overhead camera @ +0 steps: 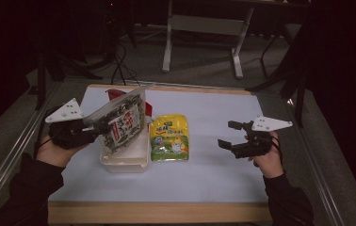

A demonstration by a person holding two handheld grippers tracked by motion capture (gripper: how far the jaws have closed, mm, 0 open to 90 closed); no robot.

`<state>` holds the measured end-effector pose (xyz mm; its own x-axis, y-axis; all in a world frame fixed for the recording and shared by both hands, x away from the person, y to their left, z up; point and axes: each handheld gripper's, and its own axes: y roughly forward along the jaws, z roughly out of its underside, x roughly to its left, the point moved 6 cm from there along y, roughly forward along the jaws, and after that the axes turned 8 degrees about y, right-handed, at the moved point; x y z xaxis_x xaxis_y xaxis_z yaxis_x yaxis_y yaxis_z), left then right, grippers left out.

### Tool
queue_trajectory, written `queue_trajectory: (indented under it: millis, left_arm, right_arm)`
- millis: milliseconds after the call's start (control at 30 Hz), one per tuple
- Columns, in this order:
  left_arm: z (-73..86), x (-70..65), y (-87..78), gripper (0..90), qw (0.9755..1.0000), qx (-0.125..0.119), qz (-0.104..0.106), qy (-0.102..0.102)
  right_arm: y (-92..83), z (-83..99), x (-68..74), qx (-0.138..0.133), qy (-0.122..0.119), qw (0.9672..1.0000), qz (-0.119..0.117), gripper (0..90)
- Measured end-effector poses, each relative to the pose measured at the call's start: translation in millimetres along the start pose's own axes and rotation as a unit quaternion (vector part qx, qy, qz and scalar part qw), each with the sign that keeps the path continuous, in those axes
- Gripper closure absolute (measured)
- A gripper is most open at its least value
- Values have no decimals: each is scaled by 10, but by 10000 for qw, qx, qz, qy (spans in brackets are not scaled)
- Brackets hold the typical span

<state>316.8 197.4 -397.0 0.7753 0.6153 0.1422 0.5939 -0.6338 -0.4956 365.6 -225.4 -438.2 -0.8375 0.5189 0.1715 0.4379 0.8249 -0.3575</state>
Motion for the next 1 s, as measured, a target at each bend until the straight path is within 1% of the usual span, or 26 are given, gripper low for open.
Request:
queue_trajectory:
  millis: [33,133,167,200,333,367,400,433,467,600,700,733,800,833,900,933,1000]
  left_arm:
    - [14,4,22,764,10000,35,41,11]
    - [57,27,97,764,9998,182,28,-4]
    - [62,40,115,764,9998,173,41,-53]
    - [56,54,121,764,9998,168,4,-79]
    - [30,79,156,764,9998,214,24,-14]
    - [19,92,166,764,9998,201,19,-25]
    - [18,99,178,764,9997,214,69,-36]
    - [17,107,192,764,9997,243,68,-16]
    - [7,115,202,764,9998,204,76,-30]
    - [-12,121,224,764,9995,300,107,50]
    - [21,143,249,764,9992,352,166,-13]
    - [33,151,252,764,9993,324,185,-65]
    - [61,155,253,765,9992,352,188,-46]
    - [70,155,254,765,9992,335,207,-70]
    - [93,162,264,764,9989,418,194,-87]
    - [99,161,267,765,9988,413,255,-117]
    - [97,166,256,765,9986,472,237,-88]
  right_arm:
    - [-1,4,-3,-1,-1,10000,5,142]
    - [-3,13,-13,-9,14,10000,3,143]
    - [-3,14,-14,-5,10,10000,6,142]
    - [-4,15,-13,-4,15,10000,-6,142]
    - [-3,12,-9,-5,9,10000,-2,142]
    - [-3,11,-8,-7,11,10000,-8,142]
    - [-1,11,-8,-8,12,10000,-9,142]
    - [0,12,-9,-4,14,10000,-7,142]
    - [4,12,-9,-3,20,10000,-14,142]
    - [13,21,-5,23,13,10000,-14,143]
    - [21,26,-6,22,20,10000,-26,143]
    - [21,29,-5,29,19,10000,-19,143]
    - [20,33,-5,23,30,10000,-36,143]
    - [18,35,-7,22,39,10000,-34,143]
    - [15,37,-12,13,50,10000,-41,142]
    - [14,37,-13,14,56,10000,-33,143]
    - [13,34,-10,12,54,10000,-48,142]
